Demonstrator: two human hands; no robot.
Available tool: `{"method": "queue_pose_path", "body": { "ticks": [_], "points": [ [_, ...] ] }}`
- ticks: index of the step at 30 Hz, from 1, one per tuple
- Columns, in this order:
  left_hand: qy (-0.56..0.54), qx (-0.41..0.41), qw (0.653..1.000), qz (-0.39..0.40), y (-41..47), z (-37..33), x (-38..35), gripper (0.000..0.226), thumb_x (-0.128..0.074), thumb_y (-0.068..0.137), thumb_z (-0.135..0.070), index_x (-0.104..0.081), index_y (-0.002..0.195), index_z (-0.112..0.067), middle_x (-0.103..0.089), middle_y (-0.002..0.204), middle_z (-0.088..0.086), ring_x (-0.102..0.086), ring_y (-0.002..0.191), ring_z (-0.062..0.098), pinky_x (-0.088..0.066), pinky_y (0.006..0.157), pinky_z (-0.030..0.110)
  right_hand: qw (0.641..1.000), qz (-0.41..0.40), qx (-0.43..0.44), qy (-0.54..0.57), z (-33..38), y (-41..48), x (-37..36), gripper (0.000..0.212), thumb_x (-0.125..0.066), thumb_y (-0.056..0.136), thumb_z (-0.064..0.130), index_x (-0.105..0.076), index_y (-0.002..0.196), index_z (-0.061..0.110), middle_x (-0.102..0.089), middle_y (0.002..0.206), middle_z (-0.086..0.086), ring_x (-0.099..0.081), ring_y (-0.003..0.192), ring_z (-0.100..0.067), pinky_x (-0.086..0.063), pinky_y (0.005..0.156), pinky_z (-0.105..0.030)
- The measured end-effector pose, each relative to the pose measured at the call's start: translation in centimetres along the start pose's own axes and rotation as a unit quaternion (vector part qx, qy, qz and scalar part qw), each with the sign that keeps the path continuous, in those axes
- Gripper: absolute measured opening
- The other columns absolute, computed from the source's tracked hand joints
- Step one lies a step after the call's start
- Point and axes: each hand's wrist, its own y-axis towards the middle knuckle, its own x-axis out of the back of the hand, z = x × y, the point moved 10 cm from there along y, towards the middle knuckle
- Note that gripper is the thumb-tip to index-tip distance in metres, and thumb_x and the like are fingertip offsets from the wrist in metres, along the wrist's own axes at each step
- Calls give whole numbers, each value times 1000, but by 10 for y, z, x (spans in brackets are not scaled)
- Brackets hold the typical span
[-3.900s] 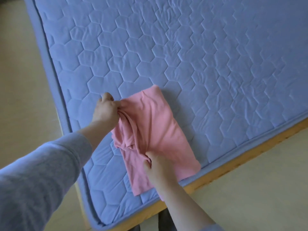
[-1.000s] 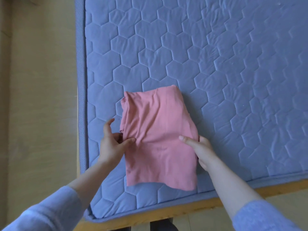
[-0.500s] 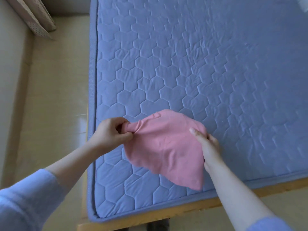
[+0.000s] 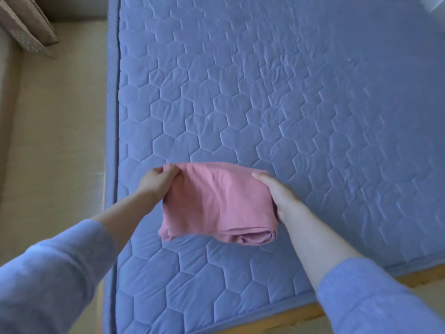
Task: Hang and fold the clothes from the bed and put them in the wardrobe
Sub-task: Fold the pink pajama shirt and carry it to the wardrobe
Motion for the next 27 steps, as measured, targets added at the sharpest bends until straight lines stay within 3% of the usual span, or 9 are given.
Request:
{"method": "queue_pose_path", "body": {
  "ticks": [5, 9, 11, 14, 17, 19, 21, 25, 27],
  "points": [
    [-66, -15, 997, -27, 54, -13, 10, 47, -57, 68, -55, -61, 86, -12, -53, 73, 5, -50, 74, 22, -48, 76, 37, 997, 22, 60, -33, 27, 51, -26, 26, -76, 80, 25, -67, 102, 13, -71, 109, -8, -66, 105, -25, -52, 97, -41],
    [-18, 33, 999, -27, 82, 17, 4, 67, -72, 79, -46, -48, 133, -13, -63, 108, 8, -61, 102, 25, -51, 97, 43, 988, -16, 62, -140, 27, 90, -27, 40, -71, 84, 37, -62, 114, 11, -67, 118, -11, -63, 108, -28, -49, 100, -46],
    [4, 29, 999, -32, 82, 32, -4, 67, -75, 78, -46, -49, 130, -11, -64, 109, 9, -62, 104, 27, -51, 92, 37, 961, -70, 92, -251, 30, 102, -21, 47, -68, 86, 44, -61, 115, 8, -66, 119, -12, -61, 111, -30, -48, 99, -45],
    [60, -7, 997, -43, 79, 38, -12, 44, -71, 79, -48, -60, 106, -15, -63, 86, -4, -63, 83, 17, -48, 66, 30, 927, -137, 130, -324, 41, 100, -18, 52, -67, 84, 49, -62, 111, 5, -67, 113, -12, -62, 106, -30, -49, 94, -39],
    [93, 2, 996, -1, 78, 38, -22, 39, -67, 81, -55, -59, 88, -17, -59, 76, -6, -54, 67, 9, -38, 53, 25, 962, -92, 99, -237, 33, 93, -27, 58, -78, 75, 46, -60, 115, 7, -67, 111, -7, -64, 100, -23, -53, 87, -38],
    [109, 4, 994, 11, 78, 37, -24, 38, -68, 82, -47, -54, 70, -14, -53, 64, -2, -49, 60, 16, -35, 50, 28, 980, -42, 58, -184, 17, 84, -35, 54, -81, 76, 35, -57, 116, 8, -67, 108, -6, -65, 90, -18, -53, 69, -30],
    [96, -6, 995, 14, 78, 31, -22, 36, -66, 84, -33, -50, 62, -11, -47, 59, 1, -46, 60, 21, -37, 51, 30, 990, -20, 36, -132, 6, 78, -37, 45, -77, 82, 22, -55, 117, 4, -68, 110, -12, -66, 89, -22, -54, 69, -31],
    [-201, 42, 977, 60, 73, 34, -17, 25, -62, 68, -29, -56, 79, -8, -45, 74, 9, -45, 73, 21, -47, 73, 41, 997, 11, 58, 54, 5, 75, -32, 24, -63, 92, 10, -57, 114, 5, -68, 108, -16, -68, 91, -26, -55, 85, -41],
    [-228, 73, 965, 106, 66, 54, -28, 20, -67, 76, -27, -56, 81, -11, -46, 74, 8, -47, 67, 19, -46, 71, 35, 994, 16, 52, 93, -11, 77, -34, 20, -62, 92, 9, -57, 112, 11, -69, 108, -14, -67, 92, -24, -55, 87, -41]
  ]
}}
